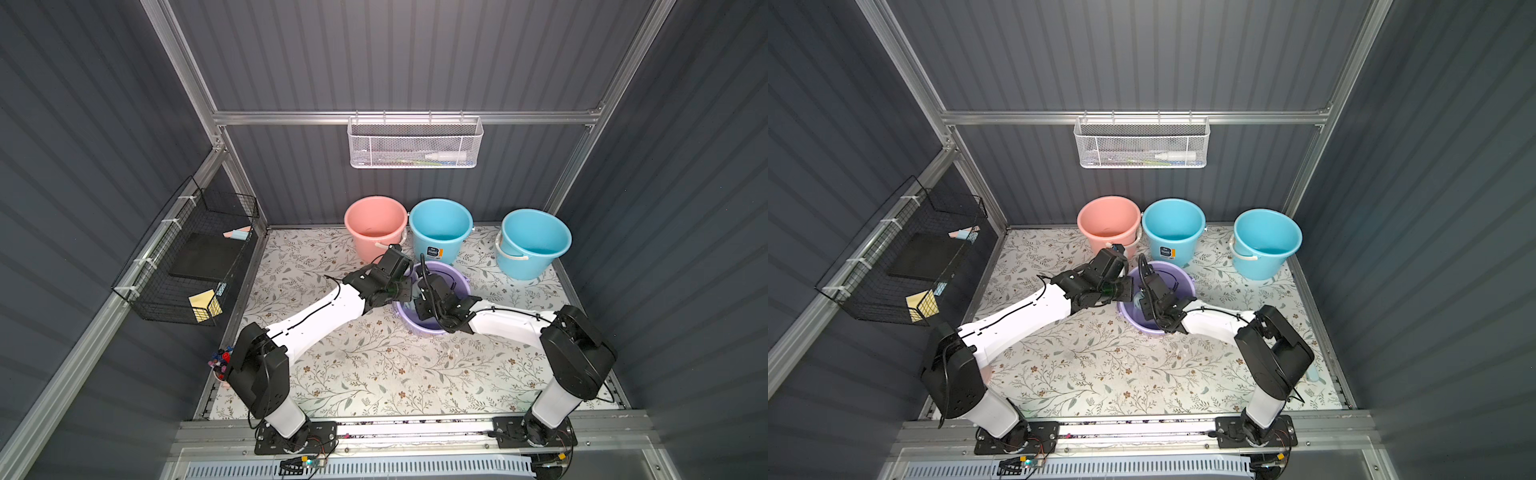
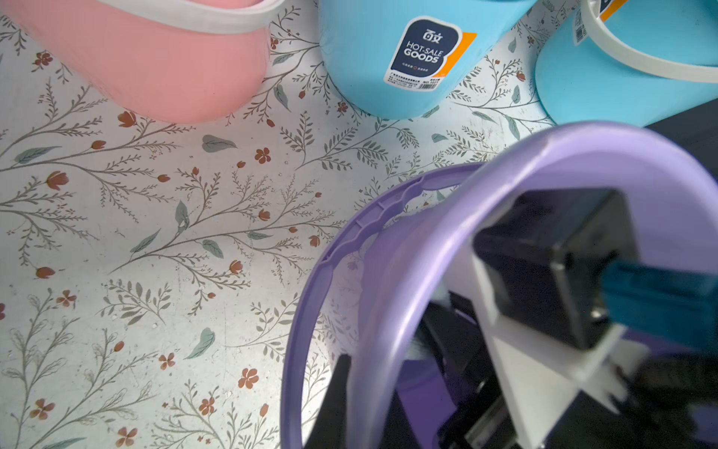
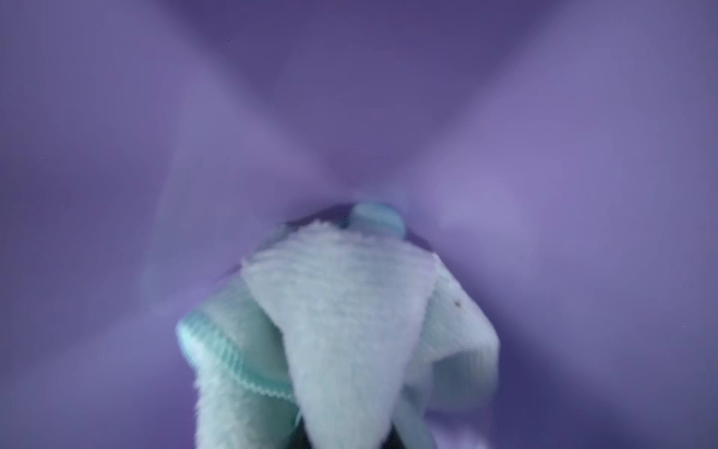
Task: Wipe the inside of the bucket with a cloth
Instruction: Wipe the dirt from the inside of the bucket.
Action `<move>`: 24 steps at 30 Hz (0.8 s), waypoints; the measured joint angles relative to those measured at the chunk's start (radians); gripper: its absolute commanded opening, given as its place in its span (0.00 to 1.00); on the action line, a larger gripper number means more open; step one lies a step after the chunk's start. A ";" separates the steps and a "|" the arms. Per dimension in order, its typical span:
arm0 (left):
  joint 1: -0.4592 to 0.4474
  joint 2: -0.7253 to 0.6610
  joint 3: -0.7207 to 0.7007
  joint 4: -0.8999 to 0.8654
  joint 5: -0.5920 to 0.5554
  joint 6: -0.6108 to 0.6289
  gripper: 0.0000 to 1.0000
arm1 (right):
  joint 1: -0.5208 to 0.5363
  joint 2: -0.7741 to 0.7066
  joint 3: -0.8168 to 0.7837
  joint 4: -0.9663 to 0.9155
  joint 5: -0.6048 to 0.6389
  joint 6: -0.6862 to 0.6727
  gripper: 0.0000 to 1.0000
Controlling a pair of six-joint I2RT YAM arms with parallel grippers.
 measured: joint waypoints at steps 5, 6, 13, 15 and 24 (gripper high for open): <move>0.000 0.000 0.000 -0.008 0.000 0.000 0.00 | 0.002 -0.018 0.026 -0.117 0.140 -0.092 0.00; 0.000 0.000 0.000 -0.011 0.000 0.000 0.00 | 0.002 -0.023 0.036 -0.153 0.156 -0.106 0.00; -0.013 0.000 0.002 -0.029 0.000 0.000 0.00 | 0.002 -0.028 0.122 -0.451 0.147 -0.135 0.00; -0.017 0.000 0.003 -0.037 0.000 0.001 0.00 | 0.002 -0.022 0.156 -0.555 0.101 -0.134 0.00; -0.020 0.000 0.009 -0.072 -0.003 0.005 0.00 | 0.000 0.065 0.254 -0.849 -0.274 -0.113 0.00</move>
